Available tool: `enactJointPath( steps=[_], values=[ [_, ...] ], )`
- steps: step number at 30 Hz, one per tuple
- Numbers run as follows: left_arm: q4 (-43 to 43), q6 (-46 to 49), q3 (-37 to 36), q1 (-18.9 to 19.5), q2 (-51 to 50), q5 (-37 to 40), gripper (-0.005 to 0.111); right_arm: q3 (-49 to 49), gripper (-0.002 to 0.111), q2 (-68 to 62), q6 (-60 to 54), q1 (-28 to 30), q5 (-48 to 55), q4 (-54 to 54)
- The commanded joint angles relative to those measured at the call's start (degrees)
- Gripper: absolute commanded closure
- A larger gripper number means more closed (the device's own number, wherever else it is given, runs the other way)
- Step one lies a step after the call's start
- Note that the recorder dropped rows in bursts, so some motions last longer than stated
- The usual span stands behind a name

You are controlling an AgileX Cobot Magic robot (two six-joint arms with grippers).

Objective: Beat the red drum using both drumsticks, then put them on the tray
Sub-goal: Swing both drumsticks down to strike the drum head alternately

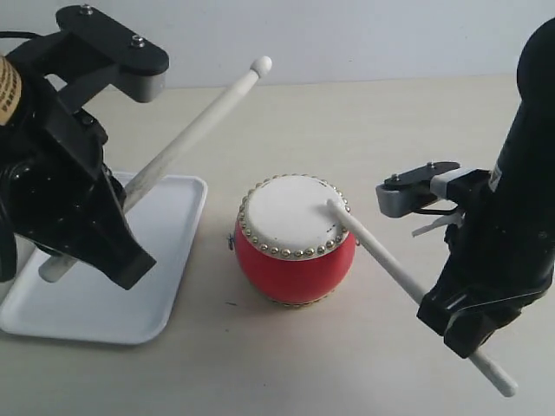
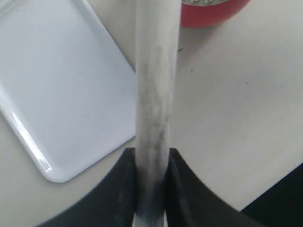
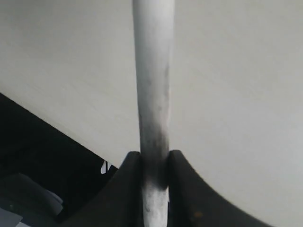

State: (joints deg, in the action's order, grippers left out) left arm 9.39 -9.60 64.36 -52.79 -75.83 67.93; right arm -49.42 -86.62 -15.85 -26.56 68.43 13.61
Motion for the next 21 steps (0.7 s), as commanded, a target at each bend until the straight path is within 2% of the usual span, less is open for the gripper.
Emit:
enactJointPath(
  steps=[1, 7, 10, 14, 21],
  values=[
    [-0.4, -0.7, -2.5, -0.3, -1.8, -4.2, 0.107, -2.6, 0.108, 5.4, 1.0, -0.1, 0.2, -0.5],
    [-2.5, -0.7, -10.5, -0.3, -11.9, -10.7, 0.107, -4.8, 0.108, 17.2, 1.0, -0.1, 0.3, -0.1],
    [-2.5, -0.5, -11.3, -0.3, -17.3, -12.6, 0.107, -4.8, 0.108, 21.0, 0.1, -0.1, 0.2, -0.1],
    [-2.5, -0.6, -8.3, -0.3, -19.3, -8.8, 0.107, -4.3, 0.108, 21.4, -0.4, -0.1, -0.7, 0.2],
    [-2.5, -0.5, 0.3, -0.3, -11.3, 0.2, 0.107, 2.7, 0.108, 11.9, -2.0, -0.1, -5.7, 2.3]
  ],
)
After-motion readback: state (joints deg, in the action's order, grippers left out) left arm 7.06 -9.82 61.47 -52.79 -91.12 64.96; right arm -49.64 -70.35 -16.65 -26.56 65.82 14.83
